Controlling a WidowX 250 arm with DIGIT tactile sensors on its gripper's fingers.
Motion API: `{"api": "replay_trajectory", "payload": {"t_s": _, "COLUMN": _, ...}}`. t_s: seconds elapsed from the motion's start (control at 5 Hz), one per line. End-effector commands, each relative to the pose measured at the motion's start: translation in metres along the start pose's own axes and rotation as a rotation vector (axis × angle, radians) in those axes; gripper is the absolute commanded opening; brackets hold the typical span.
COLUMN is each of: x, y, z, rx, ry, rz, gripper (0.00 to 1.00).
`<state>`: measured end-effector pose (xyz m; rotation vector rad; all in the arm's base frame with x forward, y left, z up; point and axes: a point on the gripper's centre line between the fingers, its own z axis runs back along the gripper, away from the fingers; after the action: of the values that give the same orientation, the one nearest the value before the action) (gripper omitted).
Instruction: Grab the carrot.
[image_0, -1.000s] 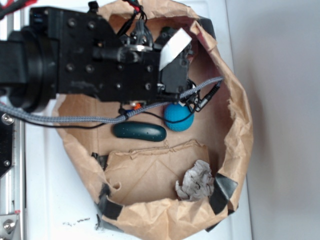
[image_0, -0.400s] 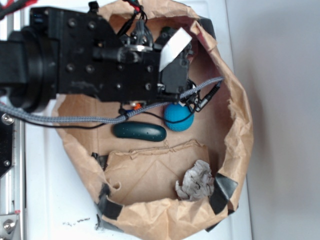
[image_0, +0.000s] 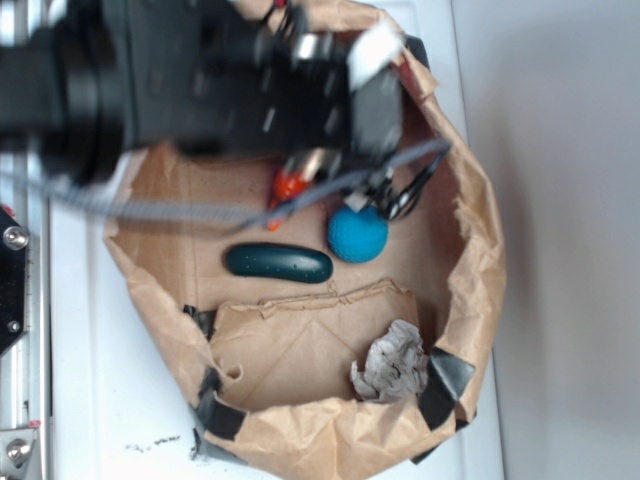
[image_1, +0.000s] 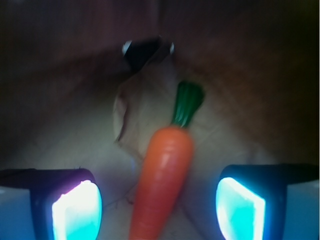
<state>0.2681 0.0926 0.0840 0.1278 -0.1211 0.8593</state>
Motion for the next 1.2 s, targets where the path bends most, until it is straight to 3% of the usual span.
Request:
{"api": "replay_trajectory", "payload": {"t_s": 0.0, "x": 0.016, "y": 0.006, "z": -0.002, "rx": -0.009, "ry": 0.074, "rz": 0.059, "gripper": 1.00}}
{"api": "replay_trajectory", "payload": {"t_s": 0.4, "x": -0.004, "y": 0.019, "z": -0.024, "rx": -0.056, "ry": 0.004, "rz": 0.047, "gripper": 1.00}}
{"api": "replay_trajectory", "payload": {"t_s": 0.8, "x": -0.011, "y": 0.013, "z": -0.045, "rx": -0.044, "ry": -0.038, "rz": 0.053, "gripper": 1.00}}
{"api": "replay_trajectory", "payload": {"t_s": 1.0, "x": -0.009, "y": 0.009, "z": -0.051, "rx": -0.034, "ry": -0.031, "rz": 0.072, "gripper": 0.00}}
